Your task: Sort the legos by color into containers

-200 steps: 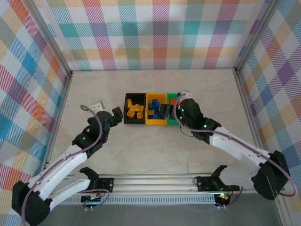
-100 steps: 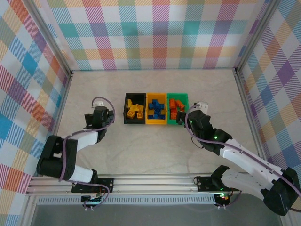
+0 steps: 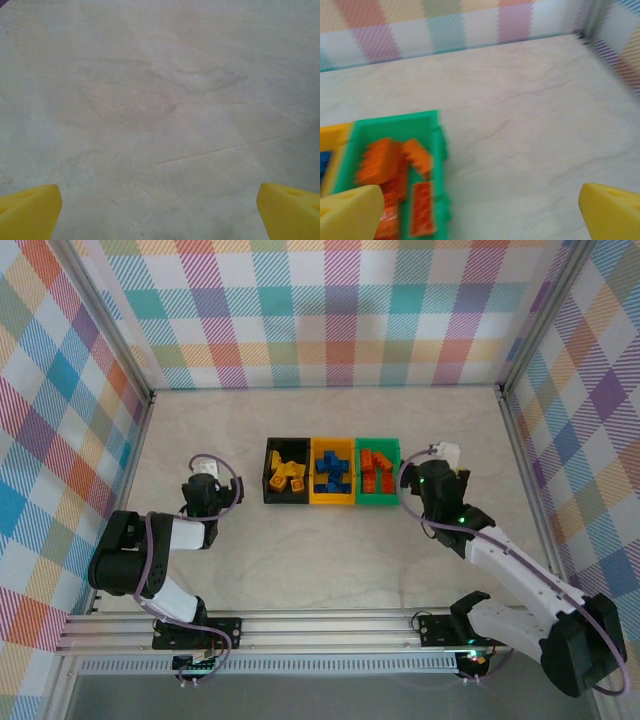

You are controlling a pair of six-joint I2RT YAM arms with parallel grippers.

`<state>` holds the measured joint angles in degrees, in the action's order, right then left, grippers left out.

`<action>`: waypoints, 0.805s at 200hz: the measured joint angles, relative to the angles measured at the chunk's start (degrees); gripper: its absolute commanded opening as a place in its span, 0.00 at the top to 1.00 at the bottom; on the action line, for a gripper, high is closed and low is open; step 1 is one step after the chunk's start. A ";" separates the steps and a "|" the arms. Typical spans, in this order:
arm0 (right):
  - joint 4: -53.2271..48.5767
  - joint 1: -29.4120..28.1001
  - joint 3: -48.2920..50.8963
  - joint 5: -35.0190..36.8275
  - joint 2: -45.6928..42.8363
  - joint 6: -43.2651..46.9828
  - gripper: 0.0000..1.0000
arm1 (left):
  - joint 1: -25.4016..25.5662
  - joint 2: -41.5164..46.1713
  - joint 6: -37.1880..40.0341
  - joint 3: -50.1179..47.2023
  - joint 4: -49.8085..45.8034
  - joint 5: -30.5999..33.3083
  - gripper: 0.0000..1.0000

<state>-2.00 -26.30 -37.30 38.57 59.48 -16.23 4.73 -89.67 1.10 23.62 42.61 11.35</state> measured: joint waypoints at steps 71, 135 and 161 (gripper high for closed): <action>29.00 14.78 12.96 -5.25 20.46 13.68 0.00 | 0.00 0.00 -0.20 0.00 2.47 0.02 0.00; 37.62 22.95 9.66 -23.12 27.21 14.36 0.00 | 0.00 0.00 -0.20 0.00 2.78 0.02 0.00; 47.21 24.26 14.91 -27.50 27.80 14.21 0.00 | 0.00 0.00 -0.20 0.00 2.78 0.00 0.00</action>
<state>45.21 -2.04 -22.39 11.07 87.29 -2.02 4.73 -89.67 0.91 23.62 45.39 11.35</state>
